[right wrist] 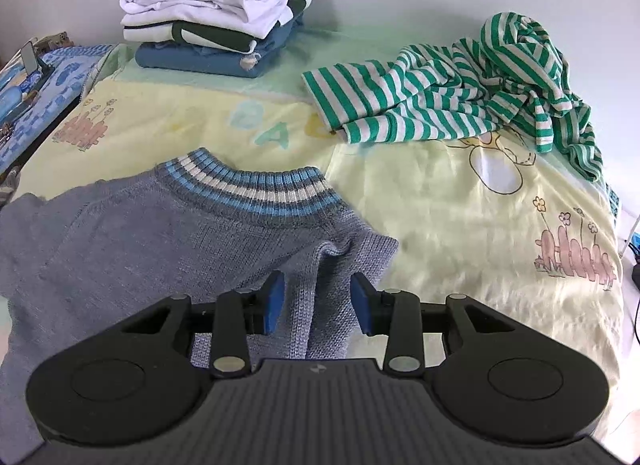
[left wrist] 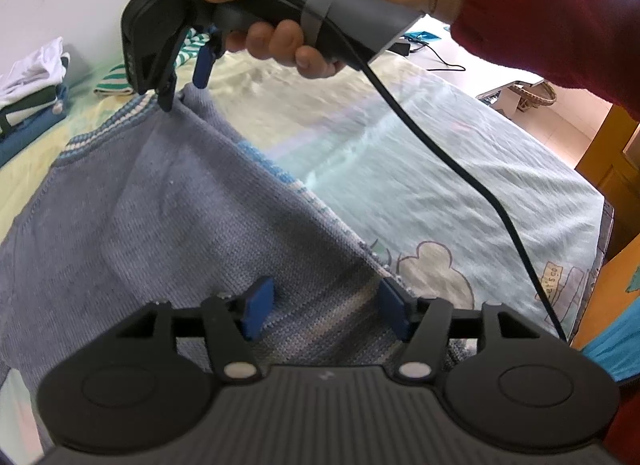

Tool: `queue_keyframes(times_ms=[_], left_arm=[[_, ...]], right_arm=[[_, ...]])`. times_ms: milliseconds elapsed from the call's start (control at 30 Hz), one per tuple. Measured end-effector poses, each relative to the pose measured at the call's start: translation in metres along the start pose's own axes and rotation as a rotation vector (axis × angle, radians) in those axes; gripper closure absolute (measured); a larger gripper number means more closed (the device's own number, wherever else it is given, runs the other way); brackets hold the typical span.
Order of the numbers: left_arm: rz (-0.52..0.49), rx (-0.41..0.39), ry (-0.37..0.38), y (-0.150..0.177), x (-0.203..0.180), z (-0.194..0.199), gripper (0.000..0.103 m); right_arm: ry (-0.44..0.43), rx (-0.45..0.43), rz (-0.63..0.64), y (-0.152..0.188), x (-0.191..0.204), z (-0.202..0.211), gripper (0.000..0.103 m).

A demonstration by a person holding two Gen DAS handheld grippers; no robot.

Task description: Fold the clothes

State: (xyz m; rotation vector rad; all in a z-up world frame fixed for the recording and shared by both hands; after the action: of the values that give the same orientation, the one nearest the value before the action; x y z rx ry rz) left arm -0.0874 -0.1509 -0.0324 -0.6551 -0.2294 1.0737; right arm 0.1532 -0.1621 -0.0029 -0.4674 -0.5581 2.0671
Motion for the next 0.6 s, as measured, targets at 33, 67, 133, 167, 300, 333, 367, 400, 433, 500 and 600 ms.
queue_keyframes(times_ms=[33,67,133,167,300,333,367,400,433,500,600], left_arm=[[0.001,0.0,-0.001,0.0,0.0,0.0,0.041],[0.001,-0.001,-0.001,0.0,0.0,0.0,0.04],[0.005,0.0,-0.002,0.0,0.0,0.001,0.04],[0.008,0.0,-0.002,0.0,0.0,0.001,0.039],[0.026,0.004,0.0,-0.001,0.001,0.002,0.039],[0.033,0.006,0.001,-0.002,0.002,0.002,0.039],[0.04,0.008,0.003,-0.003,0.002,0.002,0.038],[0.046,0.01,0.003,-0.004,0.003,0.003,0.037],[0.05,0.009,0.001,-0.006,0.003,0.004,0.036],[0.061,-0.003,-0.008,-0.011,0.005,0.008,0.028],[0.09,-0.023,-0.011,-0.019,0.01,0.013,0.026]], right_arm=[[0.0,0.001,-0.001,0.0,0.0,0.0,0.065],[0.002,0.001,0.0,0.0,0.0,0.0,0.064],[0.008,0.0,0.006,0.0,0.001,0.0,0.064],[0.009,0.0,0.007,0.0,0.001,0.0,0.064],[0.013,0.0,0.011,0.001,0.001,-0.001,0.064],[0.016,0.0,0.012,0.001,0.001,-0.001,0.064],[0.019,0.0,0.014,0.001,0.002,-0.002,0.064],[0.02,0.0,0.016,0.001,0.002,-0.002,0.064],[0.018,0.0,0.016,0.001,0.002,-0.003,0.064],[0.019,0.0,0.017,0.001,0.002,-0.003,0.064],[0.019,0.001,0.018,0.0,0.001,-0.003,0.064]])
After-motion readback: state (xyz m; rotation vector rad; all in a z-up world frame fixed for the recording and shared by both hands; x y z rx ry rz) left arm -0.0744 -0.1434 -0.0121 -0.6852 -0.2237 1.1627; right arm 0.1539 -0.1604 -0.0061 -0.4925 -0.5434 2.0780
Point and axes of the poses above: each gripper's, at about its wrist camera, not at the fingertips, and z roughly against the way its jaws point, x to its left, y to its underside, the point moved 7 cm from there along -z, roughly the way its jaws point, and after that the axes turned 11 degrees about z, right-handed, at the moved point
